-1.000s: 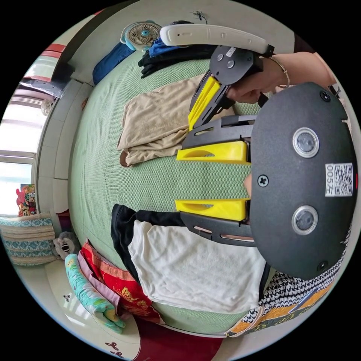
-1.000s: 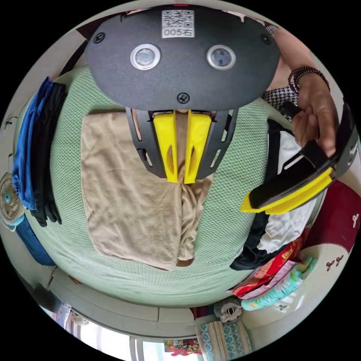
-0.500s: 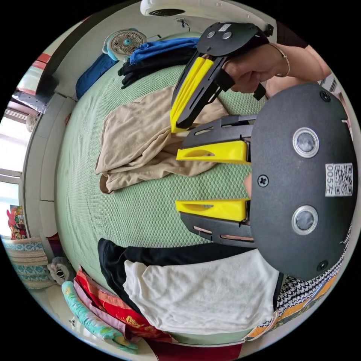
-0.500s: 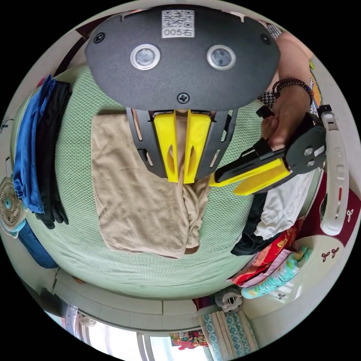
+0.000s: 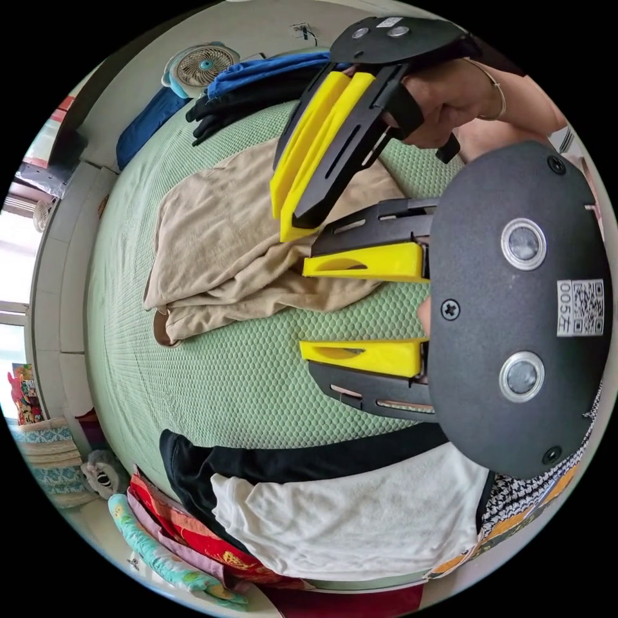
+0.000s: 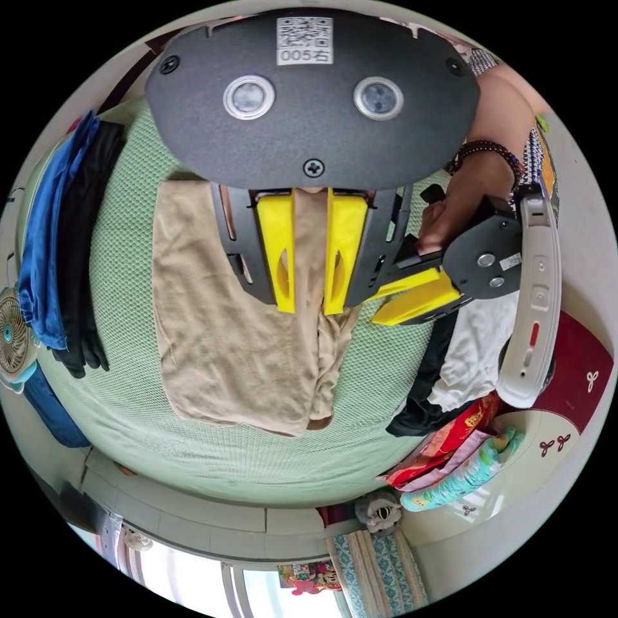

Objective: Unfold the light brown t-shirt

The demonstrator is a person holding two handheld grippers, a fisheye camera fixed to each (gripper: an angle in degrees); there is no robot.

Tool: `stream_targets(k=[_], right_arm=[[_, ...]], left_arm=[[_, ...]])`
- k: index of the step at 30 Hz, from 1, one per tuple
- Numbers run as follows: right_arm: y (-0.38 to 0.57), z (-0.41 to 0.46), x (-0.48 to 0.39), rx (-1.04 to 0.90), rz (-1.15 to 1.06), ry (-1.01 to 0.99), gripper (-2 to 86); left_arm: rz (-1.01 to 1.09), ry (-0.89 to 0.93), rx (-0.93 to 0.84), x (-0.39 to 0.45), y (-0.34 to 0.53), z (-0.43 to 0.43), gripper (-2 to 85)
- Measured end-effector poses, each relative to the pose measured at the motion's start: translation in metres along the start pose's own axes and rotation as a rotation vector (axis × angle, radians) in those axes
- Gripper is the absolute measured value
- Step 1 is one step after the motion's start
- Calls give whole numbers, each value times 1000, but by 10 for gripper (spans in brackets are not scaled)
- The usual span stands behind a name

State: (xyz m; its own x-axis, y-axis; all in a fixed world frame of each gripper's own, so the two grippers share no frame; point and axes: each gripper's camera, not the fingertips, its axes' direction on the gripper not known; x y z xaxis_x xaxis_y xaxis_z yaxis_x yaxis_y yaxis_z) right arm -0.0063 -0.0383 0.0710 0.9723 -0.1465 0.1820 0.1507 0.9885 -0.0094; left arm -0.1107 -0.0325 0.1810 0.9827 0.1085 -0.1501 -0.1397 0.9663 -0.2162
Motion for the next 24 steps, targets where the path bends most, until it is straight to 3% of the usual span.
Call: stream_targets(k=[5,17,24], right_arm=[[0,-5,-3,29,-8,-39,81],[-1,9,-8,-22,-2,-4,115],[0,14,-6,-61,-6,74,83]], left_arm=[[-8,108,-10,-1,0,5,114],[79,78,-33,11,1,14,126],[84,31,-27,7,1,10,140]])
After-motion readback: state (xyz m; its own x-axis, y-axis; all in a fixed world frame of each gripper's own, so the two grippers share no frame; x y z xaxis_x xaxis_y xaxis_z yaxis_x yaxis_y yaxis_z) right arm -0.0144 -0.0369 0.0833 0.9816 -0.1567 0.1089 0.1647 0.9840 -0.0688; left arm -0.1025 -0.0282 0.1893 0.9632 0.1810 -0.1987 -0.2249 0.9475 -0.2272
